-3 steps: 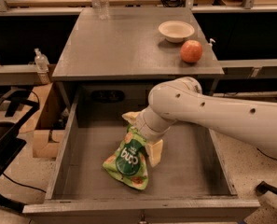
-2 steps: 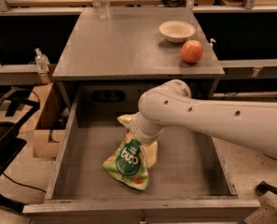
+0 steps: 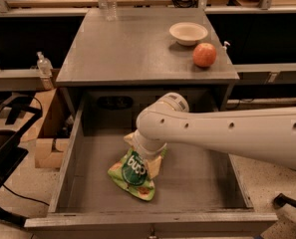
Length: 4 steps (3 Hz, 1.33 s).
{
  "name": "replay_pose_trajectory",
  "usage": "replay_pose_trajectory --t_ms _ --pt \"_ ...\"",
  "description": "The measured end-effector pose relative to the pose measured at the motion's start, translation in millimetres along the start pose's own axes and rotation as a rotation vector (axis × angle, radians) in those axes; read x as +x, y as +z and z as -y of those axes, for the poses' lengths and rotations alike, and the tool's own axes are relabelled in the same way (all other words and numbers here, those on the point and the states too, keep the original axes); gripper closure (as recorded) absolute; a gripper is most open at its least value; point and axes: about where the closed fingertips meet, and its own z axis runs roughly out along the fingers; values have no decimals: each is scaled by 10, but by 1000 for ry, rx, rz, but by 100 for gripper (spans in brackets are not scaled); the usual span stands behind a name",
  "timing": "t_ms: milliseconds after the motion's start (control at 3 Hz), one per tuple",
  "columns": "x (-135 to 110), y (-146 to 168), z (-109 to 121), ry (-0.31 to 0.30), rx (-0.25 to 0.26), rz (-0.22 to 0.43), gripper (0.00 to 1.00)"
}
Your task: Pick green rice chip bag from top drawer and place on counter
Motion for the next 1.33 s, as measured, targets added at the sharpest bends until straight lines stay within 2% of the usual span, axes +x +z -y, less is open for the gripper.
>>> replay_pose_trajectory --t_ms 333,667,1000,1333 --pt "-9 22 -7 -1 -4 -2 47" --pt "-13 26 -12 -3 -5 -2 77" --pt "-15 29 -17 -3 -6 -2 99" --pt "-15 -7 1 -7 -7 -5 100"
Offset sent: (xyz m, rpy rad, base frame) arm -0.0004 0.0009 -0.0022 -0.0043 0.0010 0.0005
